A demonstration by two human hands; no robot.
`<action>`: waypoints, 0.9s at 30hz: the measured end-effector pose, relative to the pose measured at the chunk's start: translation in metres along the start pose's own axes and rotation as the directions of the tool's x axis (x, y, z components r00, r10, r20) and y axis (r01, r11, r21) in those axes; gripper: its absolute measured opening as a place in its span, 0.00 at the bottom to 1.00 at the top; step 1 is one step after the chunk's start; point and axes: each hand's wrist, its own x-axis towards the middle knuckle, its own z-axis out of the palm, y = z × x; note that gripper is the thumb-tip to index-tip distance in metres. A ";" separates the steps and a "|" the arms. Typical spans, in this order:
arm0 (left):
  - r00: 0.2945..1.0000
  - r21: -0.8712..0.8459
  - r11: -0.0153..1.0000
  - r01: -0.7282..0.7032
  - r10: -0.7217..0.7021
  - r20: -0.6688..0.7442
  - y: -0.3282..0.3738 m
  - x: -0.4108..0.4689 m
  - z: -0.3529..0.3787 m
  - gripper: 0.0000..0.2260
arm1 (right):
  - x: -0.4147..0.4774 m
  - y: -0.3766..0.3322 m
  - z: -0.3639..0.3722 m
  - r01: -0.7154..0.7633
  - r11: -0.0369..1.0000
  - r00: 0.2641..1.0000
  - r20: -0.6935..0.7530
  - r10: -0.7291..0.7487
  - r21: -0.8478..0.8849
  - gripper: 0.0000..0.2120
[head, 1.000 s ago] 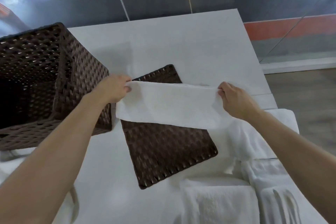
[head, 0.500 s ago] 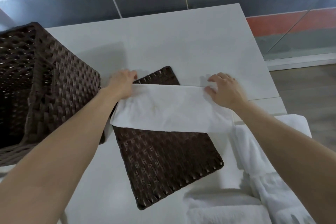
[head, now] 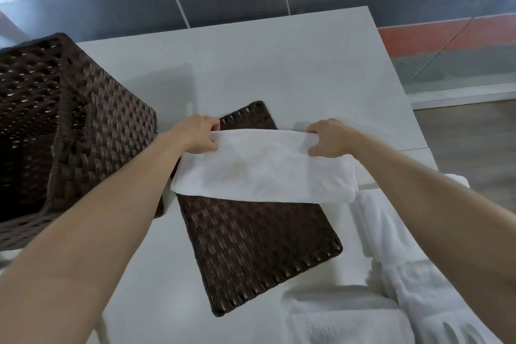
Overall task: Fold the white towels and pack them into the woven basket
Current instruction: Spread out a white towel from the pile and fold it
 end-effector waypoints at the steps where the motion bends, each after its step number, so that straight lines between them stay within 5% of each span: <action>1: 1.000 0.006 1.000 -0.008 0.008 0.002 -0.002 -0.004 -0.002 0.11 | -0.005 0.001 -0.002 0.006 1.000 1.000 -0.007 -0.006 -0.020 0.13; 5: 0.998 0.013 0.998 -0.058 0.058 -0.028 -0.006 -0.028 -0.031 0.11 | -0.028 -0.003 -0.027 0.025 0.998 0.999 -0.046 -0.028 -0.065 0.10; 9: 0.975 0.044 0.998 -0.050 0.058 -0.214 -0.005 -0.067 -0.084 0.08 | -0.066 -0.021 -0.076 0.060 0.998 0.962 -0.264 -0.064 -0.023 0.07; 14: 0.772 0.208 0.976 -0.069 0.184 -0.609 0.003 -0.128 -0.065 0.12 | -0.111 -0.017 -0.056 0.190 0.976 0.801 -0.558 -0.217 -0.107 0.09; 16: 0.757 0.244 0.967 -0.070 0.211 -0.619 0.006 -0.138 -0.015 0.16 | -0.117 -0.010 -0.017 0.186 0.964 0.815 -0.517 -0.260 -0.192 0.12; 20: 0.940 0.186 0.979 -0.086 0.142 -0.310 0.016 -0.156 0.097 0.24 | -0.119 0.001 0.065 0.122 0.937 0.987 -0.060 -0.150 -0.327 0.23; 23: 0.956 0.058 0.994 -0.088 0.101 -0.276 0.014 -0.166 0.125 0.23 | -0.111 0.002 0.088 0.038 0.942 0.962 -0.242 -0.124 -0.334 0.23; 27: 0.894 -0.071 0.996 -0.051 0.014 -0.449 0.012 -0.140 0.110 0.14 | -0.085 -0.032 0.084 0.075 0.970 0.808 -0.555 -0.196 -0.232 0.25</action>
